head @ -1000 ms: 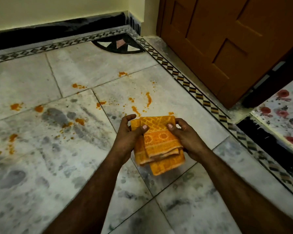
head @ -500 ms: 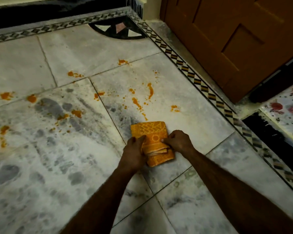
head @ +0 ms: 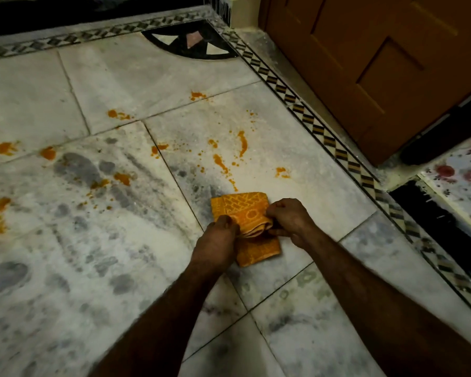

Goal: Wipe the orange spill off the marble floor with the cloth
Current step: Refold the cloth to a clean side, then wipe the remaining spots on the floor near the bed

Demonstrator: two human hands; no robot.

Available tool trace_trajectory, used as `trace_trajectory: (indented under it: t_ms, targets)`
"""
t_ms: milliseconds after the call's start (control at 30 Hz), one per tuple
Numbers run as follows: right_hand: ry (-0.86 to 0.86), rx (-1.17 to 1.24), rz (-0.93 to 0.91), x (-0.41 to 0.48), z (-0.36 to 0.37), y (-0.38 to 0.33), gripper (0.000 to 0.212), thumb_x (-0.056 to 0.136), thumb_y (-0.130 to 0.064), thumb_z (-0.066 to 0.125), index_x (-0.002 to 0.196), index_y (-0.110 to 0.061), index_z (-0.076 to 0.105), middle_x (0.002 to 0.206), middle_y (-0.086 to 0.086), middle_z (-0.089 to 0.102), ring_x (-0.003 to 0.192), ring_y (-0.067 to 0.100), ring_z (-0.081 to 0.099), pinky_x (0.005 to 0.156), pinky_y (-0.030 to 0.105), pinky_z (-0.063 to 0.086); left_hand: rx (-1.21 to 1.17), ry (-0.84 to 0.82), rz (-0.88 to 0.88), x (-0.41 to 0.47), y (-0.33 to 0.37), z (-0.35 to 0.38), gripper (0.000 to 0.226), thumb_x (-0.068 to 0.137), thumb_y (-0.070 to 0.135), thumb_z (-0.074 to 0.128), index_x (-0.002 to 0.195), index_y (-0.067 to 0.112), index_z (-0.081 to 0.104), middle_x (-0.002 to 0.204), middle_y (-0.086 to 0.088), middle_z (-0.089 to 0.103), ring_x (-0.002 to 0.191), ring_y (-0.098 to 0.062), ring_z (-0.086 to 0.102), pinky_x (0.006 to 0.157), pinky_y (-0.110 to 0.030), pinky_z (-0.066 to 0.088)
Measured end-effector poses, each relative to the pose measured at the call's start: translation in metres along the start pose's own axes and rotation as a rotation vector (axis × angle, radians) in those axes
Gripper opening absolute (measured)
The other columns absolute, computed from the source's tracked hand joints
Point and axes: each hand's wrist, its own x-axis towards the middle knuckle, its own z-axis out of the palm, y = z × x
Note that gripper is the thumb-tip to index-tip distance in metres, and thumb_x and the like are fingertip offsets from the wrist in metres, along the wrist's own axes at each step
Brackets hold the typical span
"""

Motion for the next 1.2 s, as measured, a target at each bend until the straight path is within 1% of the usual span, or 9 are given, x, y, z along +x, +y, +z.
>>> trace_trajectory:
  t_ms: [167,300,400,500,633,733,800,933,1200]
  targets:
    - [-0.027,0.055,-0.004,-0.01,-0.014,0.007,0.006,0.089,-0.002,0.067,0.089,-0.007,0.063,0.074,0.013,0.063,0.061,0.02,0.062,0.052,0.029,0.056,0.103,0.151,0.216,-0.013,0.005,-0.002,0.033,0.073,0.038,0.068,0.098,0.017,0.06,0.096,-0.007,0.064,0.09,-0.033,0.062,0.061,-0.038,0.052]
    - [0.051,-0.664,-0.049,-0.011,-0.015,0.036,0.033,0.081,-0.015,0.072,0.113,-0.016,0.062,0.108,0.014,0.066,0.096,0.032,0.067,0.079,0.039,0.056,0.142,0.018,0.246,-0.019,-0.004,0.019,0.052,0.083,0.05,0.043,0.117,0.015,0.061,0.12,-0.008,0.063,0.114,-0.033,0.059,0.082,-0.045,0.052]
    - [0.162,-0.944,-0.447,-0.011,0.002,0.04,0.048,0.087,-0.031,0.058,0.13,-0.012,0.055,0.126,0.017,0.057,0.112,0.04,0.059,0.09,0.045,0.051,0.093,0.041,0.21,-0.018,-0.016,0.023,0.062,0.086,0.056,0.044,0.125,0.012,0.064,0.129,-0.01,0.065,0.12,-0.033,0.062,0.093,-0.048,0.053]
    - [0.095,-1.067,-0.644,-0.004,0.032,0.045,0.063,0.088,-0.041,0.042,0.139,-0.004,0.052,0.138,0.026,0.055,0.123,0.046,0.057,0.096,0.054,0.053,0.118,0.063,0.102,-0.014,-0.036,0.022,0.094,0.082,0.068,0.033,0.152,0.005,0.035,0.162,-0.016,0.029,0.15,-0.035,0.028,0.118,-0.053,0.024]
    - [-0.067,-1.309,-0.558,0.001,0.063,0.059,0.066,0.092,-0.049,0.038,0.147,-0.014,0.048,0.15,0.022,0.047,0.132,0.046,0.05,0.097,0.056,0.05,0.137,-0.008,-0.019,-0.015,-0.063,0.012,0.113,0.072,0.083,0.036,0.149,0.0,0.04,0.158,-0.022,0.034,0.144,-0.04,0.037,0.111,-0.058,0.033]
    - [-0.062,-1.326,-0.501,-0.005,0.07,0.049,0.077,0.09,-0.054,0.02,0.157,-0.016,0.024,0.163,0.019,0.022,0.145,0.046,0.03,0.11,0.058,0.035,0.072,-0.188,-0.07,-0.015,-0.075,0.001,0.123,0.077,0.079,0.055,0.159,0.012,-0.01,0.165,-0.01,-0.021,0.153,-0.032,-0.015,0.123,-0.054,0.001]
    - [-0.127,-1.37,-0.422,-0.003,0.071,0.047,0.081,0.087,-0.058,0.002,0.159,-0.024,-0.007,0.167,0.013,-0.012,0.153,0.043,-0.003,0.12,0.056,0.012,0.068,-0.309,-0.122,-0.012,-0.072,0.0,0.128,0.078,0.069,0.066,0.156,0.017,-0.02,0.163,-0.006,-0.03,0.151,-0.03,-0.025,0.123,-0.053,-0.005]
    - [-0.225,-1.387,-0.32,-0.003,0.072,0.03,0.075,0.104,-0.048,0.033,0.157,-0.028,-0.014,0.164,0.008,-0.025,0.152,0.04,-0.014,0.121,0.054,0.008,0.039,-0.374,-0.164,-0.002,-0.065,-0.008,0.123,0.083,0.051,0.074,0.157,0.015,-0.017,0.164,-0.008,-0.028,0.152,-0.032,-0.021,0.122,-0.055,0.004]
    - [-0.449,-1.446,-0.064,-0.009,0.053,0.011,0.085,0.102,-0.05,0.041,0.157,-0.022,-0.017,0.16,0.02,-0.029,0.15,0.045,-0.016,0.124,0.049,0.0,-0.039,-0.545,-0.094,-0.007,-0.084,-0.033,0.1,0.091,0.061,0.058,0.16,0.021,-0.002,0.167,-0.007,-0.02,0.154,-0.031,-0.01,0.123,-0.055,0.014]
